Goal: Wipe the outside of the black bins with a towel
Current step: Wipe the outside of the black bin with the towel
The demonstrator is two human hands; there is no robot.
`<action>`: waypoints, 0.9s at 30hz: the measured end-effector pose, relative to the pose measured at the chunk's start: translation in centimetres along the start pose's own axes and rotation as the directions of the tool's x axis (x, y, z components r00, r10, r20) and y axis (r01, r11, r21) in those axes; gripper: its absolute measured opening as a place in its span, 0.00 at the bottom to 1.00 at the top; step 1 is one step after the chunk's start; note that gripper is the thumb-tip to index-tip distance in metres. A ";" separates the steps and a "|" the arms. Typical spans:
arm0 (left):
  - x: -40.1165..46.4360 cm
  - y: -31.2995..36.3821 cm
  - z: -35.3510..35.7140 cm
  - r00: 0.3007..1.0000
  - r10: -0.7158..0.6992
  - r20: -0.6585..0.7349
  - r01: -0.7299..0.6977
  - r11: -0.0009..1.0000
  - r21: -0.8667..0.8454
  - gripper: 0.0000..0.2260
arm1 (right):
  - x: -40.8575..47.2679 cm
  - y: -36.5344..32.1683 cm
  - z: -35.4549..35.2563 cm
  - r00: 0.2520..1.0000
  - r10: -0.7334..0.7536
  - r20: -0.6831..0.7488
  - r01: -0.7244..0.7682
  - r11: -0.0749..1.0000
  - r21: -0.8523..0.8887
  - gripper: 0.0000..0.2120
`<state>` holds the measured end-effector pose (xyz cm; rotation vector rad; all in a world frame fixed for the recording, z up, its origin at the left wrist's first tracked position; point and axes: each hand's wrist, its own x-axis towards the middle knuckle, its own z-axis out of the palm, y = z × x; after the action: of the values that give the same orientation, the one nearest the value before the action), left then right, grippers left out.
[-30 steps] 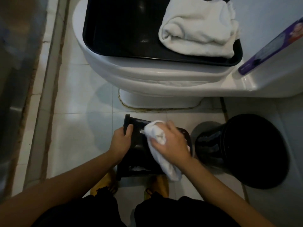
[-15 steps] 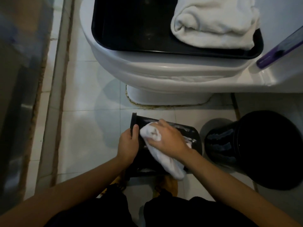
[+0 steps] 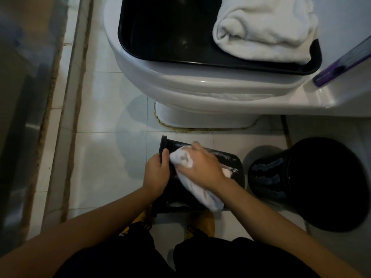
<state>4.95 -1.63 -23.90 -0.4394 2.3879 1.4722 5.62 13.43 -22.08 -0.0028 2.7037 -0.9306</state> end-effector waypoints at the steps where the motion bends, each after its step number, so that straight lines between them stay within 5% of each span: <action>1: -0.1 -0.1 -0.1 1.000 0.006 -0.005 -0.006 1.000 0.001 0.20 | -0.5 -0.1 0.3 0.998 -0.047 0.052 0.043 0.997 0.063 0.18; 5: -0.1 0.5 0.0 1.000 -0.024 0.017 0.024 1.000 -0.016 0.19 | 1.7 0.5 -1.1 0.954 0.274 -0.119 -0.272 0.962 0.035 0.16; 10: 0.0 0.1 -0.1 1.000 0.009 -0.010 -0.009 1.000 0.012 0.20 | -1.3 -0.3 0.3 0.998 -0.048 0.036 0.042 0.989 0.141 0.14; 12: 0.2 0.4 0.1 1.000 -0.012 0.018 0.012 1.000 0.001 0.20 | -0.6 1.4 0.0 0.986 0.148 -0.083 -0.136 0.982 0.130 0.16; 14: 0.5 0.9 0.2 0.999 -0.038 0.022 0.038 0.999 0.007 0.20 | 0.7 2.2 -1.0 0.890 0.405 -0.210 -0.372 0.910 0.183 0.17; 15: 0.5 0.9 0.2 0.999 -0.039 0.019 0.039 0.999 0.009 0.20 | 0.8 2.2 -1.1 0.890 0.404 -0.212 -0.372 0.912 0.176 0.18; 19: 0.1 0.4 -0.1 0.997 -0.059 0.041 0.059 0.998 -0.016 0.20 | -3.2 2.6 -0.4 0.999 -0.002 -0.039 0.001 1.000 -0.016 0.17; 21: 0.2 0.4 0.1 0.997 -0.069 0.037 0.070 0.998 -0.002 0.21 | -3.3 4.6 -1.5 0.965 0.194 -0.176 -0.193 0.981 0.020 0.14; 23: 0.4 0.5 0.2 0.997 -0.066 0.026 0.066 0.998 0.010 0.21 | -2.4 5.2 -2.4 0.837 0.469 -0.282 -0.436 0.883 0.172 0.13; 24: 0.4 0.5 0.2 0.998 -0.063 0.027 0.063 0.998 0.013 0.21 | -2.1 4.9 -2.4 0.851 0.445 -0.277 -0.431 0.895 0.114 0.14; 27: 0.0 0.3 0.0 0.998 -0.065 0.024 0.065 0.997 0.028 0.20 | -3.3 4.0 -1.3 0.989 0.105 -0.106 -0.106 0.994 0.000 0.16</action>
<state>4.82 -1.48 -23.73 -0.4847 2.3489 1.4068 8.79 17.70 -22.66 0.1921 2.7719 -0.9156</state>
